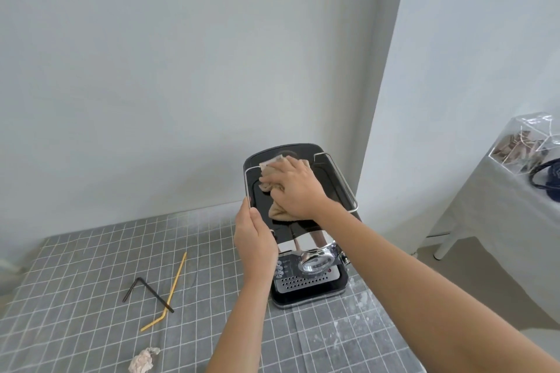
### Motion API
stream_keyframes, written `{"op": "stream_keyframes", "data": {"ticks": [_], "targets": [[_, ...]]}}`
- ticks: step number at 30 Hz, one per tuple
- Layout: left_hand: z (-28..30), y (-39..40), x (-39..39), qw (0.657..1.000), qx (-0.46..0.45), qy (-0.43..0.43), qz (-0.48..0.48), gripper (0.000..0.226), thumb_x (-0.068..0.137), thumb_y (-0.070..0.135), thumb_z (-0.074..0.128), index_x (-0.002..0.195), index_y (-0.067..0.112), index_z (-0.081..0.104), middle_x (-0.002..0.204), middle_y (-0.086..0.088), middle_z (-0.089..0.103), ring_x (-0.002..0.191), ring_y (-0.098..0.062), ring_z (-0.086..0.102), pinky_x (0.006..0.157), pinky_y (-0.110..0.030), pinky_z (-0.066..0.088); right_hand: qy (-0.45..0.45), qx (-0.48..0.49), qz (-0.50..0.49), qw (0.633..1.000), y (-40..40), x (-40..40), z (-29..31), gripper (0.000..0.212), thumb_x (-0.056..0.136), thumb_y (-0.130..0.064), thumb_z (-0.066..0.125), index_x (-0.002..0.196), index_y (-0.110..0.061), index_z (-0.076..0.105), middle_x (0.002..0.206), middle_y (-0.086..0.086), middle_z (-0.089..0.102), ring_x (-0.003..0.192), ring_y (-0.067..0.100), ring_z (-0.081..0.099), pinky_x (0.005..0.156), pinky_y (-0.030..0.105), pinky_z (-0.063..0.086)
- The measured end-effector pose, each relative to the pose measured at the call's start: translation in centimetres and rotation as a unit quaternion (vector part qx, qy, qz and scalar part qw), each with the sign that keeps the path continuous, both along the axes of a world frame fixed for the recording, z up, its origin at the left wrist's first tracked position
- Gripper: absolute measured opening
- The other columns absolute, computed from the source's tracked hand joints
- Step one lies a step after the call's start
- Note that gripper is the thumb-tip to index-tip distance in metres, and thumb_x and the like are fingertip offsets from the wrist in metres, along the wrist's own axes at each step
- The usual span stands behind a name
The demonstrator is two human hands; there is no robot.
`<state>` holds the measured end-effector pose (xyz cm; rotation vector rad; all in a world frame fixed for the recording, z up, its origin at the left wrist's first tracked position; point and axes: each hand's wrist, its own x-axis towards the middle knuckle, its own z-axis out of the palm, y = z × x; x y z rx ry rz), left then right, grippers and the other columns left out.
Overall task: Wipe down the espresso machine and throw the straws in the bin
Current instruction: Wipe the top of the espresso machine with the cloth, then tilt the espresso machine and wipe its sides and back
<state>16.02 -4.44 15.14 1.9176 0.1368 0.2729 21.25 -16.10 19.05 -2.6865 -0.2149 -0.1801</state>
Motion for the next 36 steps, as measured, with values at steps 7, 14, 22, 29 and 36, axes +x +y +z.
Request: {"op": "stream_keyframes", "data": {"ticks": [7,14,22,29,36], "targets": [[0.0,0.1,0.2,1.0,-0.016,-0.003,-0.01,0.043,0.102,0.023,0.026,0.14,0.013,0.042,0.143,-0.003,0.047,0.132,-0.015,0.041,0.107,-0.023,0.029,-0.025,0.062,-0.013,0.998,0.2,-5.6,-0.5,0.048,0.079,-0.023,0.033,0.112,-0.023,0.068,0.129,-0.004,0.058,0.124,0.022,0.04,0.11,0.036,0.023],[0.5,0.1,0.1,1.0,-0.004,-0.013,-0.016,0.044,0.101,0.023,0.025,0.14,0.011,0.042,0.143,-0.004,0.047,0.132,-0.015,0.041,0.106,-0.022,0.027,-0.015,0.248,0.061,0.967,-2.5,-15.8,0.8,0.054,0.079,0.012,0.039,0.111,-0.022,0.066,0.124,-0.012,0.059,0.102,0.0,0.056,0.089,0.023,0.043],[1.1,-0.1,0.1,1.0,0.011,0.026,0.0,0.045,0.101,0.023,0.024,0.141,0.01,0.04,0.146,-0.004,0.044,0.12,-0.01,0.048,0.1,-0.014,0.026,0.057,0.339,-0.114,0.932,-5.6,-25.3,-10.9,0.061,0.091,0.005,0.046,0.122,-0.046,0.057,0.135,-0.016,0.054,0.111,0.003,0.058,0.096,0.022,0.046],[0.7,-0.2,0.4,0.999,0.003,0.04,0.01,0.053,0.094,0.038,0.021,0.136,0.018,0.047,0.139,-0.002,0.052,0.127,-0.019,0.049,0.111,-0.035,0.034,0.218,0.107,-0.112,0.964,-4.1,-27.1,-23.7,0.043,0.098,-0.014,0.041,0.14,-0.027,0.046,0.158,0.005,0.021,0.147,0.037,0.008,0.116,0.057,0.022],[1.0,0.2,0.3,0.996,0.07,0.051,0.011,0.055,0.09,0.04,0.019,0.132,0.021,0.05,0.131,0.0,0.059,0.123,-0.02,0.053,0.105,-0.047,0.04,0.084,0.24,-0.231,0.939,-5.3,-22.4,-16.2,0.027,0.097,-0.025,0.051,0.12,-0.024,0.065,0.127,0.003,0.063,0.113,0.022,0.061,0.099,0.04,0.047]]}}
